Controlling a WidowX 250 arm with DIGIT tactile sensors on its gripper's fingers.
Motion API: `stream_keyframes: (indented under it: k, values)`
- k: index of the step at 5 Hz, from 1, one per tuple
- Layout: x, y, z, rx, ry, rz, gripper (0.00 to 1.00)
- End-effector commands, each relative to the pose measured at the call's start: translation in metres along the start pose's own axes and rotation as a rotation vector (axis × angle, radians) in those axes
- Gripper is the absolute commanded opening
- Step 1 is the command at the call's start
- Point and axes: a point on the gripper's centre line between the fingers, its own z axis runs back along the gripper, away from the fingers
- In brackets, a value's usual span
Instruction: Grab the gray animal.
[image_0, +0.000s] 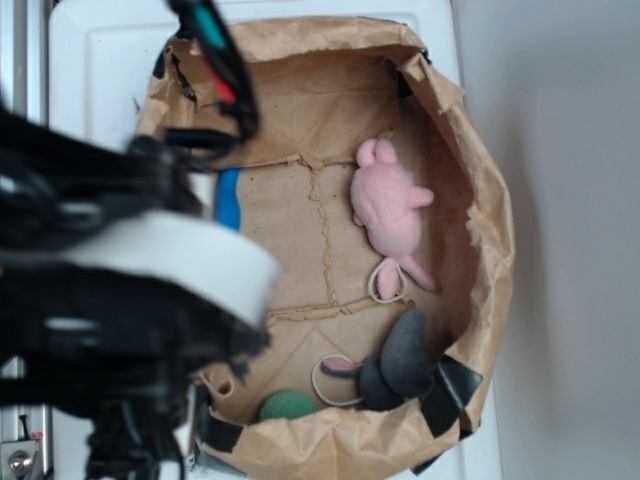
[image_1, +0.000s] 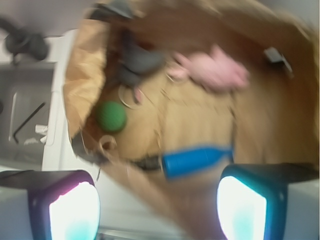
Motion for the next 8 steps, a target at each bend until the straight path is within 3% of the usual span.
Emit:
stream_keyframes:
  k: [1, 3, 4, 6, 7, 8]
  values:
    - [0.027, 0.017, 0.004, -0.148, -0.091, -0.105, 1.00]
    - [0.027, 0.017, 0.004, -0.148, -0.091, -0.105, 1.00]
    - [0.014, 0.027, -0.011, -0.178, -0.111, -0.079, 1.00]
    - [-0.004, 0.036, -0.059, -0.083, -0.089, -0.088, 1.00]
    - [0.006, 0.036, -0.089, -0.030, -0.003, -0.056, 1.00]
    - [0.025, 0.037, -0.095, 0.002, 0.014, 0.009, 1.00]
